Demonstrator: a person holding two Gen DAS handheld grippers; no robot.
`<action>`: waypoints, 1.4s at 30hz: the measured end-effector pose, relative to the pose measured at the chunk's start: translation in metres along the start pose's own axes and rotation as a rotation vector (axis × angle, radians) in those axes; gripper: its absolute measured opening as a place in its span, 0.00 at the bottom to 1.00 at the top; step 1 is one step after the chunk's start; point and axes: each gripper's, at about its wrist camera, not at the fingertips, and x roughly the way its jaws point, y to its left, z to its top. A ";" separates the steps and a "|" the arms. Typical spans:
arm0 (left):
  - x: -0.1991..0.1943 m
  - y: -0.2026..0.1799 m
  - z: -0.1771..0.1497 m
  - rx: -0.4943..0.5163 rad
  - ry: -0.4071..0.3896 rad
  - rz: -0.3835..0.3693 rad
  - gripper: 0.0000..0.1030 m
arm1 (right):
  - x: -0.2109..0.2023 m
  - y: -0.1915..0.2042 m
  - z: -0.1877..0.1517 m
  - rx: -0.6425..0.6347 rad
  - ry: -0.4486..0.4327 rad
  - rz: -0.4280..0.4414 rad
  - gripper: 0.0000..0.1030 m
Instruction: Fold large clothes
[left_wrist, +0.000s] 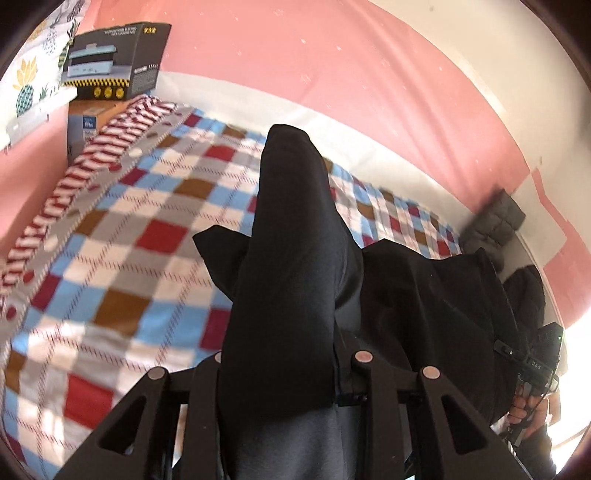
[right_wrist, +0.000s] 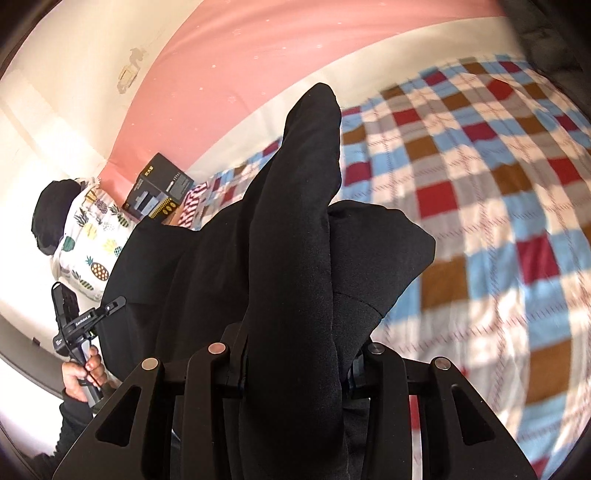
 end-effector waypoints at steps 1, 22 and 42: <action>0.003 0.006 0.010 0.001 -0.017 0.002 0.28 | 0.011 0.004 0.009 -0.005 -0.005 0.008 0.35; 0.165 0.138 0.042 -0.079 0.081 0.163 0.54 | 0.180 -0.077 0.028 0.199 0.103 -0.027 0.63; 0.096 0.112 0.000 -0.005 -0.044 0.226 0.55 | 0.122 -0.003 0.003 -0.137 0.021 -0.307 0.29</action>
